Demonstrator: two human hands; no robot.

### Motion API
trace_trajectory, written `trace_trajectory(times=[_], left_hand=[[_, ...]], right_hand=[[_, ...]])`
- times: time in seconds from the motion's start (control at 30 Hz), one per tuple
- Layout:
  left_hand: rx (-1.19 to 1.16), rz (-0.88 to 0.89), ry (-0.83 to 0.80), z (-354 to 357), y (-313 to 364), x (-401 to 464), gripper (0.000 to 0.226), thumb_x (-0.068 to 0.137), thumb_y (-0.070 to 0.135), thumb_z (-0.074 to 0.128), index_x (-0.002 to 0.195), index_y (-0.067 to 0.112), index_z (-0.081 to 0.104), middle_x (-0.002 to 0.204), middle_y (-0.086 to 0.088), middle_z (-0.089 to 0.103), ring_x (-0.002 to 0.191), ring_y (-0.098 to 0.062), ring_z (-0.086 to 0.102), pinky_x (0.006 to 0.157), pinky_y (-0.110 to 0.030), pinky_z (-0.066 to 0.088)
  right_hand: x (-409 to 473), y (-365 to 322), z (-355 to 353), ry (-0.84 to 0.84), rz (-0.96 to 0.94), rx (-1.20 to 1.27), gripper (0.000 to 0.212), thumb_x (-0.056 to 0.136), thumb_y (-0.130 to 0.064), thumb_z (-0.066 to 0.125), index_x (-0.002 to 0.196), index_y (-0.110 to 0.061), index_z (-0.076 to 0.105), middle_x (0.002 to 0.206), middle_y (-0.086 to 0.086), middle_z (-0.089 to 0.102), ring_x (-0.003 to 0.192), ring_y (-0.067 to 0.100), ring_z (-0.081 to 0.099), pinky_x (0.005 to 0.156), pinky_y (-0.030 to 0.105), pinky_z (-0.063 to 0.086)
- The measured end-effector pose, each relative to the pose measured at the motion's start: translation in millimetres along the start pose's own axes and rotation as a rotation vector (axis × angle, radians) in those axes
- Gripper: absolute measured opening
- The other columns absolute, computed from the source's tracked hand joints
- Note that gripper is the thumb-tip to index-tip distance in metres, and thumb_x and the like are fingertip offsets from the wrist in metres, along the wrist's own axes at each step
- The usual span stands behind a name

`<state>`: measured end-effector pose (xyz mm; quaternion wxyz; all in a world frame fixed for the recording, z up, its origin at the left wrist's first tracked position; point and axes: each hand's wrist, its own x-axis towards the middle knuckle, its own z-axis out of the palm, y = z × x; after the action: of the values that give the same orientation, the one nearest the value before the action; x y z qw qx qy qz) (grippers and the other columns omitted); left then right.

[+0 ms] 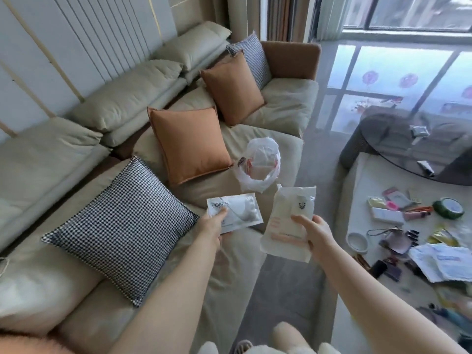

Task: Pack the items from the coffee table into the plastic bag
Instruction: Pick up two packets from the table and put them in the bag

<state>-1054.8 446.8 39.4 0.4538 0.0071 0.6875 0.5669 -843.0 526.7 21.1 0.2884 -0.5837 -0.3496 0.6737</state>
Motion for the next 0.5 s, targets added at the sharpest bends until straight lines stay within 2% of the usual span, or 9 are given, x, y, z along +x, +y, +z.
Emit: trace_trajectory(times=[0.07,0.2,0.37,0.5], left_hand=[[0.002,-0.014,-0.03,16.4,12.2,18.2,0.006,0.091,0.016,0.062,0.087,0.018,0.059,0.083,-0.002,0.066,0.069,-0.018,0.063,0.061,-0.031,0.054],[-0.017,-0.035,-0.043,55.3,29.1,55.5,0.01,0.092,0.012,0.06,0.086,0.019,0.056,0.082,-0.002,0.064,0.067,-0.018,0.061,0.048,-0.026,0.053],[-0.056,-0.086,0.013,116.5,49.5,109.9,0.008,0.093,0.011,0.058,0.089,0.018,0.055,0.08,-0.003,0.061,0.067,-0.019,0.058,0.063,-0.034,0.05],[-0.109,-0.127,0.086,157.2,58.9,151.6,0.013,0.094,0.011,0.055,0.105,0.017,0.052,0.081,-0.003,0.06,0.069,-0.019,0.058,0.067,-0.032,0.049]], right_hand=[[17.4,-11.8,3.3,0.018,-0.005,0.004,0.02,0.075,-0.017,0.074,0.091,-0.017,0.061,0.096,0.01,0.07,0.089,0.032,0.067,0.084,0.055,0.054],[61.8,-37.0,5.5,0.036,-0.009,-0.001,0.019,0.076,-0.017,0.074,0.09,-0.019,0.062,0.097,0.01,0.069,0.09,0.031,0.067,0.085,0.054,0.054],[141.9,-79.3,2.9,0.025,0.034,-0.056,0.021,0.076,-0.018,0.074,0.094,-0.014,0.065,0.097,0.012,0.071,0.09,0.032,0.067,0.084,0.054,0.055],[206.2,-109.8,1.6,0.022,0.057,-0.128,0.029,0.079,-0.014,0.071,0.104,-0.003,0.064,0.095,0.014,0.069,0.081,0.029,0.066,0.066,0.037,0.056]])
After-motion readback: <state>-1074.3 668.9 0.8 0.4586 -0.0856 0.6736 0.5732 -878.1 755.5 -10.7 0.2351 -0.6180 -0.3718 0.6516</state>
